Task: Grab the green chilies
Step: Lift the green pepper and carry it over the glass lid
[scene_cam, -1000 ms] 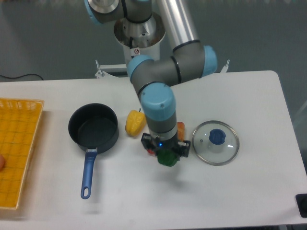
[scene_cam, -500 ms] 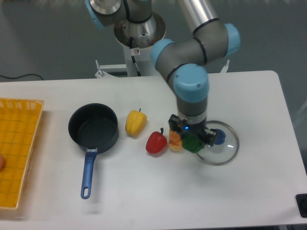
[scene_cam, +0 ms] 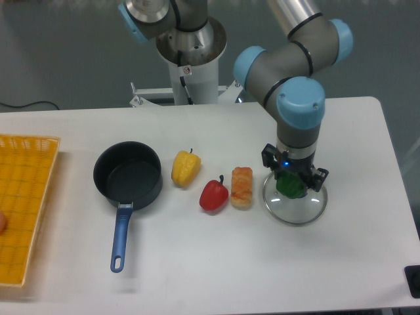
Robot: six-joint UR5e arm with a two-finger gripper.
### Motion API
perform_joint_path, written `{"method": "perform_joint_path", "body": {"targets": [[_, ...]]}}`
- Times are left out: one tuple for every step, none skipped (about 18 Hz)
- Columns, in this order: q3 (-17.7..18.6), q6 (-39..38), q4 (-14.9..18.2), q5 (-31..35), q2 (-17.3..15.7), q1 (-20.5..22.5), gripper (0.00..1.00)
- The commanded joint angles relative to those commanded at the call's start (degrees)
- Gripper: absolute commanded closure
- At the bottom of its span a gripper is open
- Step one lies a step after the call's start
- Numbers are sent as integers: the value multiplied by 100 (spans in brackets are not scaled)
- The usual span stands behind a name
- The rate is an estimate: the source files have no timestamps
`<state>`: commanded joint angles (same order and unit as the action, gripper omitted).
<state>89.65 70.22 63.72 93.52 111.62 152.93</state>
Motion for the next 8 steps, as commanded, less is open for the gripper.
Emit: {"method": "perform_joint_path", "body": {"targets": [[-9,53,0,0,0,9,38],[-9,123,9,0,9,53,38],[-9,202,0,-9,0,123,38],[-9,246,0,0,9,141,38],[-9,273,0,9,9,193,38],[-9,325,9,0,9,246,38],[-9,404,9,0,9,255,38],[-9,448,9,9,17,264,38]]}}
